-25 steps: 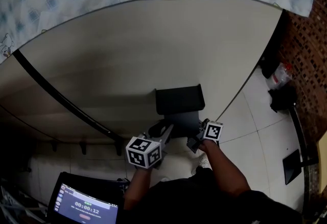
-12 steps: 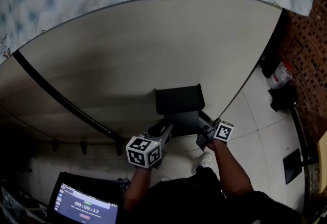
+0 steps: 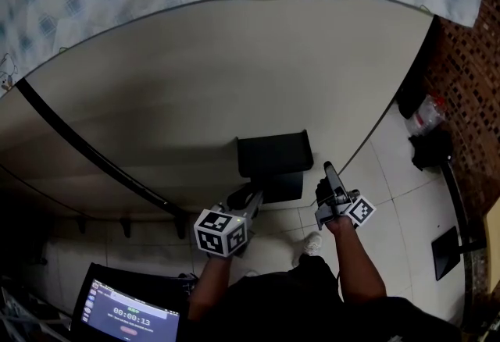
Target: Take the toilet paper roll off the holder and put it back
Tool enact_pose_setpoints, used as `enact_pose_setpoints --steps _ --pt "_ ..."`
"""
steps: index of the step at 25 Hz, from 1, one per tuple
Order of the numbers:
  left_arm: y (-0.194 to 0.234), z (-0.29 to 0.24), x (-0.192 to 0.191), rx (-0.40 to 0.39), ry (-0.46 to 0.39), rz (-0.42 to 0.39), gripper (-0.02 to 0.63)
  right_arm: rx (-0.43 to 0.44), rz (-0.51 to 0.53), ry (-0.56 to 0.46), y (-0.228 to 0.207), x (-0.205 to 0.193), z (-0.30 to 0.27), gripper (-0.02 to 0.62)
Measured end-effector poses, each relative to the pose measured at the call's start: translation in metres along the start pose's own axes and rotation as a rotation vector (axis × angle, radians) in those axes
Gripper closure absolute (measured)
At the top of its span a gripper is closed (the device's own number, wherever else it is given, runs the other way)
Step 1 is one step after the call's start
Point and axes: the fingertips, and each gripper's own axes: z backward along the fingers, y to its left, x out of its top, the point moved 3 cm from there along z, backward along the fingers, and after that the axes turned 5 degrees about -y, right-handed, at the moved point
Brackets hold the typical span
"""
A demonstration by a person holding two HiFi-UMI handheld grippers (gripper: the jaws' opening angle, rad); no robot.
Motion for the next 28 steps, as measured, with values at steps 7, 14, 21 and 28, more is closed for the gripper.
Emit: enact_pose_setpoints --steps 7,14,21,28 --pt "0.009 -0.006 -0.006 0.032 -0.033 -0.117 0.500 0.014 0.196 -0.094 0.044 0.039 -0.007 0.504" --pt "0.013 -0.009 -0.009 0.057 -0.038 -0.234 0.491 0.001 0.371 -0.158 0.091 0.068 -0.021 0.595" --pt "0.015 0.000 -0.005 0.086 -0.068 -0.264 0.497 0.088 0.491 -0.118 0.133 0.061 -0.042 0.595" --pt "0.023 0.027 -0.001 0.152 -0.123 -0.230 0.555 0.063 0.636 -0.009 0.153 0.036 -0.052 0.595"
